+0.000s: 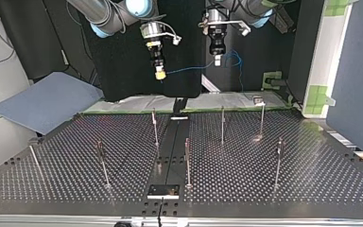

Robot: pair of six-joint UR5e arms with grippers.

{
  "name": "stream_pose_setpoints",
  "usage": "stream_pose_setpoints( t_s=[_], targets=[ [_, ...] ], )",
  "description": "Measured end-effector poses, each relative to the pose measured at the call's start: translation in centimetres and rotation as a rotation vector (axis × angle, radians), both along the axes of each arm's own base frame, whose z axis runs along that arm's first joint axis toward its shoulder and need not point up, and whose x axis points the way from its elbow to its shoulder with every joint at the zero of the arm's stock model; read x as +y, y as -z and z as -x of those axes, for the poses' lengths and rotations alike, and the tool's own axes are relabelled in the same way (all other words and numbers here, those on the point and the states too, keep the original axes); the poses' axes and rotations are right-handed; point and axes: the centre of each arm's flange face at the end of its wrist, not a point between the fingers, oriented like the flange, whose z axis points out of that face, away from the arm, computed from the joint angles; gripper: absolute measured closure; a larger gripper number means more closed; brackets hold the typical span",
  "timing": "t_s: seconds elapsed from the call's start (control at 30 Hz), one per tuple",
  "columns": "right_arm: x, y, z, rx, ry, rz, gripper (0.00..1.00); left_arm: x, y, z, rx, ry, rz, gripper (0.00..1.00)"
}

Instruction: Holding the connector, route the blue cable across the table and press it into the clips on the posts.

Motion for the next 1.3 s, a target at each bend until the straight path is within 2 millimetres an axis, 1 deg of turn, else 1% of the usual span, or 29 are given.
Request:
stream_pose_setpoints(
  t_s=[0.73,0.97,1.3],
  targets=[
    [0.0,0.0,0.0,0.0,0.0,0.0,1.0,-0.01,-0.01,-0.01,0.0,0.0,0.0,1.0],
    [0.02,0.02,0.01,0.001,0.0,-0.001,1.0,0.19,0.58,0.62,0.03,0.004,-0.018,1.0],
    [0.01,0.01,0.01,0.001,0.0,-0.001,1.0,0.23,0.66,0.71,0.035,0.005,-0.022,1.0]
  ],
)
